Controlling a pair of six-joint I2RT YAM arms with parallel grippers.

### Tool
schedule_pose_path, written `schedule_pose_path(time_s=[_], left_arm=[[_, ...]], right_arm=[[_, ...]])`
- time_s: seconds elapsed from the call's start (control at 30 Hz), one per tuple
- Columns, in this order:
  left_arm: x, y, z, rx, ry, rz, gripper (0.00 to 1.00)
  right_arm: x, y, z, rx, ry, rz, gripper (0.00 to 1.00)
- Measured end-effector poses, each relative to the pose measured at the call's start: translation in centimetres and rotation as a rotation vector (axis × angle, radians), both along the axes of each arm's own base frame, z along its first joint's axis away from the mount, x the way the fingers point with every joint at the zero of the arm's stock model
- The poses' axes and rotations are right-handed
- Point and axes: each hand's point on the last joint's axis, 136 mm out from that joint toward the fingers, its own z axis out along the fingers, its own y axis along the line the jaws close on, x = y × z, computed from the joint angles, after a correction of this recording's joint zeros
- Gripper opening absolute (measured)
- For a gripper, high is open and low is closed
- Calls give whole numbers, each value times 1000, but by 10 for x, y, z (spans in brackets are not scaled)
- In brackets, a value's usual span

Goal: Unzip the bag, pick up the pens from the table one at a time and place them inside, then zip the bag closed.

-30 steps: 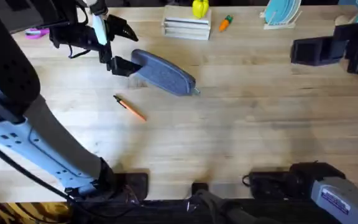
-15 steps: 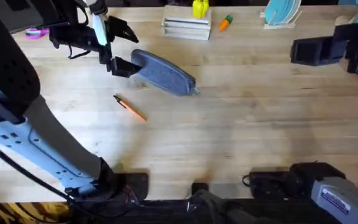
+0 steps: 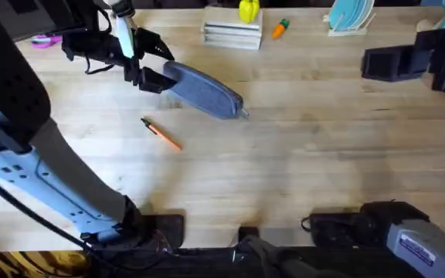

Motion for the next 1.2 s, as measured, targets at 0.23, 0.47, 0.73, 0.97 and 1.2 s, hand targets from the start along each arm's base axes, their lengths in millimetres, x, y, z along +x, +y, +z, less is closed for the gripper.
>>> schedule_pose_path(time_s=[0.23, 0.47, 0.73, 0.97, 1.2], left_arm=[[-1, -3, -1, 10, 5, -9, 71], [-2, -3, -2, 17, 11, -10, 45], [-2, -3, -2, 18, 12, -10, 44], [-2, -3, -2, 18, 12, -10, 44], [-2, -3, -2, 18, 12, -10, 44]], right_arm=[[0, 0, 0, 0, 0, 0, 992], [0, 0, 0, 1, 0, 0, 992], [-3, 22, -5, 141, 46, 38, 992], [14, 66, -40, 263, 239, 174, 992], [22, 107, -81, 277, 416, 288, 992]])
